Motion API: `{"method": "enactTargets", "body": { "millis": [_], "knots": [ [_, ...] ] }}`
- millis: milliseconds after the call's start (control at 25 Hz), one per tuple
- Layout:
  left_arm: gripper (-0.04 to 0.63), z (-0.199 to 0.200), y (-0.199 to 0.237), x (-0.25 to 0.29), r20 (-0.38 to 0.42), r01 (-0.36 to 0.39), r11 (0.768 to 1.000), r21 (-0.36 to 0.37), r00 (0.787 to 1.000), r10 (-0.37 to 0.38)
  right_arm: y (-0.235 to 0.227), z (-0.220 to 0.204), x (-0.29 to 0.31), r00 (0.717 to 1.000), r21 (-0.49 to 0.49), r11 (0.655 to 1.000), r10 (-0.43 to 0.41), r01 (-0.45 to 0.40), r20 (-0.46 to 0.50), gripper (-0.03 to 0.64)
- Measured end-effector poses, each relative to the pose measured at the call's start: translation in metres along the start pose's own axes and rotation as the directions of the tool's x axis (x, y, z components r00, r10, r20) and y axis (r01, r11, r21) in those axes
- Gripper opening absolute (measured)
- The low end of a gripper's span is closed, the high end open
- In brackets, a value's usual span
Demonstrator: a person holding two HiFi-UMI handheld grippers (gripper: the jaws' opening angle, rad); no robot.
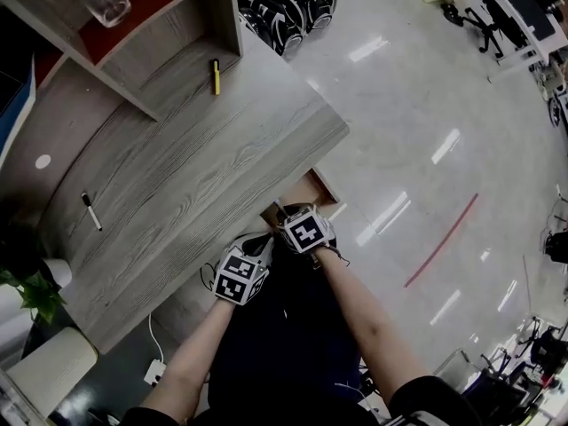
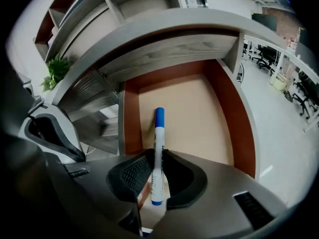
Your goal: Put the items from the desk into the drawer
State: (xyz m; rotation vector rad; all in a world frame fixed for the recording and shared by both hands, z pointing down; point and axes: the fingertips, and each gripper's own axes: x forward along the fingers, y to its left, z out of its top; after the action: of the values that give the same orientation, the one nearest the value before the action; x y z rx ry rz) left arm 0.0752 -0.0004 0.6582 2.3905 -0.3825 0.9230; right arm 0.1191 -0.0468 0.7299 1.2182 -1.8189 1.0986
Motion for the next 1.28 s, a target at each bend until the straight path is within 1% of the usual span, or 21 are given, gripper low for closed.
{"method": "enactTargets", "body": {
  "millis": [320,520,600,760,880,960,1000,1120,1280],
  "knots": [
    [0.008,-0.009,0.006,-0.002,-0.006,-0.011,1.000,-0.024,1.000,0.011,0.001,0.007,0.021,0.999,-0.071,0.997,0.036,-0.039,-0.041,0.072],
    [0.008,-0.010,0.006,-0.004,-0.010,-0.020,0.999,-0.031,1.000,0.020,0.006,-0.005,0.032,0.993,-0.108,0.992,0.046,-0.058,-0.110,0.072],
    [0.008,-0.010,0.005,-0.005,-0.008,-0.022,0.999,-0.032,1.000,0.022,0.008,-0.010,0.035,0.991,-0.120,0.991,0.052,-0.067,-0.121,0.072],
    [0.008,-0.013,0.005,-0.005,-0.009,-0.033,0.999,-0.041,0.999,0.033,0.006,-0.011,0.035,0.993,-0.099,0.992,0.068,-0.077,-0.101,0.072],
    [0.008,-0.013,0.003,-0.007,-0.006,-0.033,0.998,-0.044,0.999,0.033,0.004,-0.008,0.032,0.994,-0.102,0.992,0.068,-0.077,-0.086,0.076],
    [0.008,-0.012,0.000,-0.009,-0.004,-0.032,0.999,-0.042,0.999,0.032,0.003,-0.007,0.030,0.994,-0.095,0.992,0.074,-0.081,-0.081,0.103],
    [0.009,-0.012,-0.001,-0.010,-0.003,-0.031,0.999,-0.040,1.000,0.031,0.003,-0.008,0.029,0.994,-0.082,0.993,0.082,-0.088,-0.079,0.114],
    [0.008,-0.008,-0.005,-0.012,0.004,-0.027,0.999,-0.034,1.000,0.027,0.010,-0.007,0.022,0.989,-0.041,0.989,0.141,-0.143,-0.051,0.128],
    [0.008,0.001,-0.010,-0.015,0.016,-0.018,0.999,-0.027,1.000,0.019,0.008,-0.007,0.010,0.986,-0.038,0.986,0.159,-0.161,-0.042,0.140]
  ]
}}
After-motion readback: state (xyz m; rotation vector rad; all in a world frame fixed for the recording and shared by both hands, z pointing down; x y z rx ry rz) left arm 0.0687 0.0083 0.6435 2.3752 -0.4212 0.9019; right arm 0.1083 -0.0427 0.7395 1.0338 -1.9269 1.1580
